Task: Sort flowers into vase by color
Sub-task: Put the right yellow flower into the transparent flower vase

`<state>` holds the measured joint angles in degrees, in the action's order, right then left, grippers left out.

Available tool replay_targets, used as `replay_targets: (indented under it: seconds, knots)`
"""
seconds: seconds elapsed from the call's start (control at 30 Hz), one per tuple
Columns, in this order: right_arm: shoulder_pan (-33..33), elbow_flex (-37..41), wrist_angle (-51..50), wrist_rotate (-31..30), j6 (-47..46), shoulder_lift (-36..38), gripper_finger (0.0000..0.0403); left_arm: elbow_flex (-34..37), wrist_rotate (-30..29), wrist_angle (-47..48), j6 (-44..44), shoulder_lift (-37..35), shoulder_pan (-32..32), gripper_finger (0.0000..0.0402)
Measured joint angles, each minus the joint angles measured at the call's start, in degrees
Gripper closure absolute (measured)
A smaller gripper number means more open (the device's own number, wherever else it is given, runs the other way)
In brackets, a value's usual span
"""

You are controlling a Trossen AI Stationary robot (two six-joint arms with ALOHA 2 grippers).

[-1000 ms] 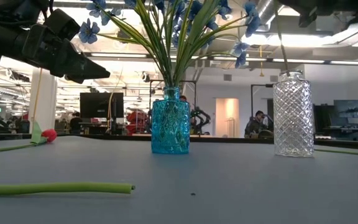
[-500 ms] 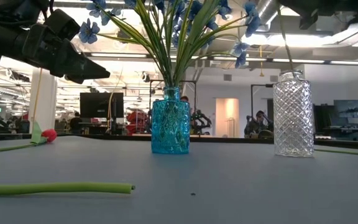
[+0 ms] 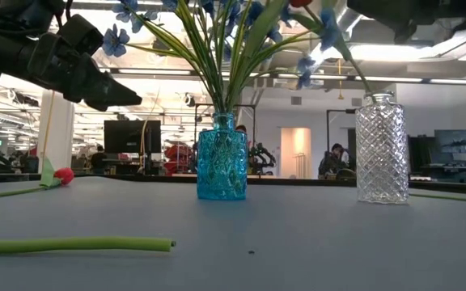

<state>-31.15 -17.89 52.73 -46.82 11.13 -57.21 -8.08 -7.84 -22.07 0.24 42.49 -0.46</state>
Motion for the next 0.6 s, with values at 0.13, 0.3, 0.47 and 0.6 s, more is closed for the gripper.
replay_targets:
  seconds: [0.13, 0.3, 0.47, 0.6]
  knots:
    - [-1.19, 0.0, -0.32, 0.03, -0.8, 0.73, 0.0243, 0.0, 0.0, 0.49, -0.27, -0.01, 0.01, 0.0274]
    - [-3.75, -0.04, -0.57, -0.84, -0.78, 3.9, 0.0212, 0.0, -0.02, 0.88, -0.29, 0.0, 0.0, 0.0274]
    - [-7.15, -1.86, -4.39, -2.63, -0.62, 7.03, 0.0205, 0.0, -0.02, 0.97, -0.27, -0.01, -0.01, 0.0274]
    - [-9.93, -6.64, -14.86, -2.14, -0.65, 5.96, 0.021, 0.0, -0.04, 1.48, -0.27, -0.01, -0.01, 0.0274]
